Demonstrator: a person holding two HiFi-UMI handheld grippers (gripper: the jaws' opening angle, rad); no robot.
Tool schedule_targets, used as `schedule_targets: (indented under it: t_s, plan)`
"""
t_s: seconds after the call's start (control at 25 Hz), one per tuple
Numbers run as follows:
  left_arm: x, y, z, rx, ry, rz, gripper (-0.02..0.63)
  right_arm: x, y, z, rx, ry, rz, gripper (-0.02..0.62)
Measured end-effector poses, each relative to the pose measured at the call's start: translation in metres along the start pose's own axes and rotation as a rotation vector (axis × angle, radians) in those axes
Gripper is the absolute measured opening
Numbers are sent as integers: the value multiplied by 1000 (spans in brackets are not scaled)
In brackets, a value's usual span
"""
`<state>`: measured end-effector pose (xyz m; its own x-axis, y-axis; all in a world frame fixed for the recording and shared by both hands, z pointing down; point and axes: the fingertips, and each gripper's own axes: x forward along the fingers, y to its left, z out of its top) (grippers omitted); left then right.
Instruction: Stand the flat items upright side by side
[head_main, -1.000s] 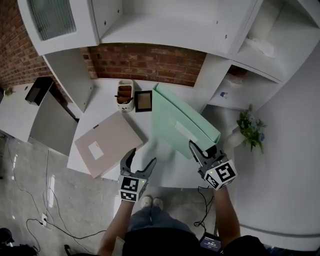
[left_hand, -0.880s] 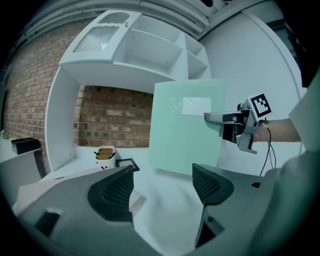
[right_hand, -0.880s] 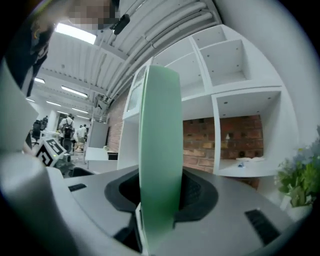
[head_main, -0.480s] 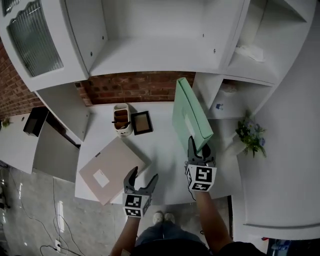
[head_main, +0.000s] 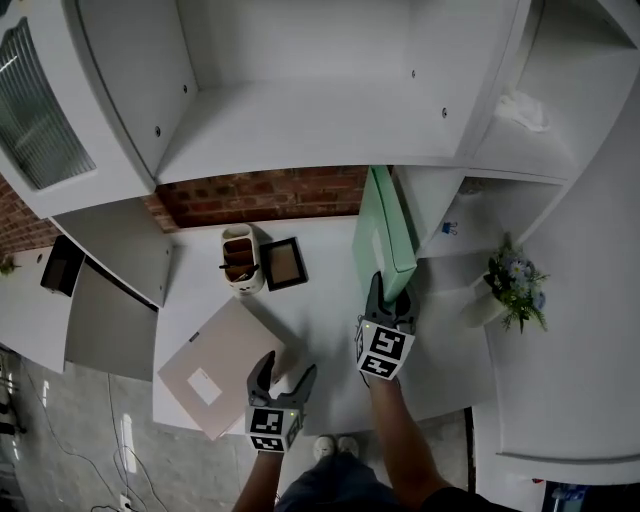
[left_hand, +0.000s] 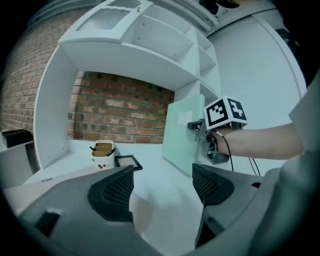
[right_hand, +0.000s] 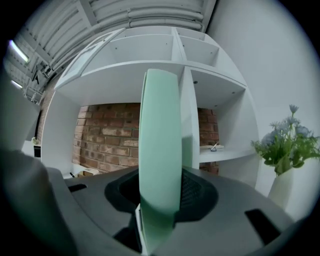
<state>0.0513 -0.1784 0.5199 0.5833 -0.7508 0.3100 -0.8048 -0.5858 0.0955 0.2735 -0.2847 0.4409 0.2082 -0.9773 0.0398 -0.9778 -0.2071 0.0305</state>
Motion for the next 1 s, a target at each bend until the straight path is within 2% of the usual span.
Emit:
schedule_targets:
  t_s: [0.28, 0.52, 1.0]
  plan:
    - [6, 4, -14, -34, 52, 2, 341, 35, 6, -15, -15, -16, -42, 152]
    - [11, 8, -18, -29, 45, 14, 341, 55, 8, -29, -14, -11, -59, 155]
    - [9, -2, -23, -30, 60, 9, 341, 62, 14, -29, -39, -33, -15, 191]
